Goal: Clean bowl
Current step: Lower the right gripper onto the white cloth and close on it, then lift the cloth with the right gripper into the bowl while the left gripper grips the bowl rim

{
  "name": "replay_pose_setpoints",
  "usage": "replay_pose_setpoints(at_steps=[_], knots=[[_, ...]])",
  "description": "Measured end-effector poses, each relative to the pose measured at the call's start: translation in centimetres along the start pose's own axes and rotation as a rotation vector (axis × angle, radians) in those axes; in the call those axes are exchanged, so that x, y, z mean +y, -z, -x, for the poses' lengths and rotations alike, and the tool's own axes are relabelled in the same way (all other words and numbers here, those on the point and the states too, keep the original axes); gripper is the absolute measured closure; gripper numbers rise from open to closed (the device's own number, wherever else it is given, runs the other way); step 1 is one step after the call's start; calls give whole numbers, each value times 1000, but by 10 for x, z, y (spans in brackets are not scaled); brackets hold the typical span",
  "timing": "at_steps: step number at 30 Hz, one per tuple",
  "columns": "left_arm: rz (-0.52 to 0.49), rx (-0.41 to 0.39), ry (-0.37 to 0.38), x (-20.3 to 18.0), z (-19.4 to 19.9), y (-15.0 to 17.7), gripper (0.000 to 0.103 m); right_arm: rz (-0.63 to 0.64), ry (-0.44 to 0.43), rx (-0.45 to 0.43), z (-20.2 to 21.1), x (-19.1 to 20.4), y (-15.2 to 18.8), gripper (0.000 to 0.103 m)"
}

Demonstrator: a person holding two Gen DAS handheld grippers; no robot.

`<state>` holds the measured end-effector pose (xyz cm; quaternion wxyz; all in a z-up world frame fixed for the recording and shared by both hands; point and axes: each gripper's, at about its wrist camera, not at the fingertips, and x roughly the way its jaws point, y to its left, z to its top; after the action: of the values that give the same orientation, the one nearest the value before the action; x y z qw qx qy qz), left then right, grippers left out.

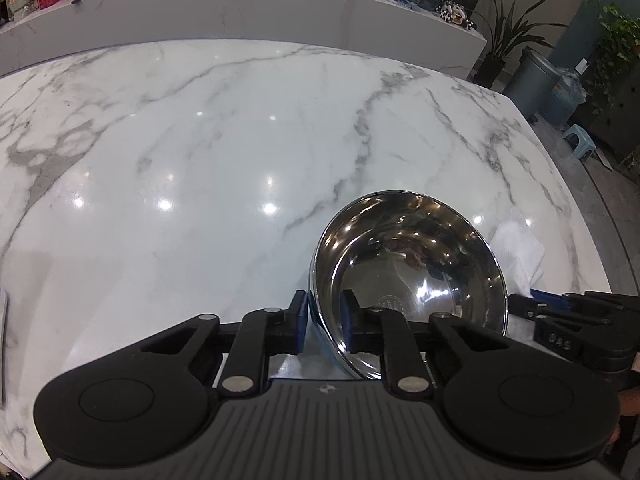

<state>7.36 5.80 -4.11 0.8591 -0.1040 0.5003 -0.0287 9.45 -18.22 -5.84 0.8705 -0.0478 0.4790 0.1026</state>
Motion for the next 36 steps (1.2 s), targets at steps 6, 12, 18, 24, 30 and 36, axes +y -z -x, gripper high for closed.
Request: replay_pose_setpoints(at_steps=[6,12,18,24,30,36], knots=[[9,7,-3,0,-1,0,91,21,-122,-80,43,11,-22,87],[33,8,3,3,1,2,88,115,-260,-94,68,39,-43,87],[40,18,18,7,2,3,83,205,-345,6,59,66,-53,87],[11,22,38,6,1,3,87,297,-352,137,38,83,-61,87],[11,21,42,7,0,3,87,391,-349,252,17,101,-63,87],[13,20,48,9,-1,3,87,456,-352,360,-4,108,-62,87]])
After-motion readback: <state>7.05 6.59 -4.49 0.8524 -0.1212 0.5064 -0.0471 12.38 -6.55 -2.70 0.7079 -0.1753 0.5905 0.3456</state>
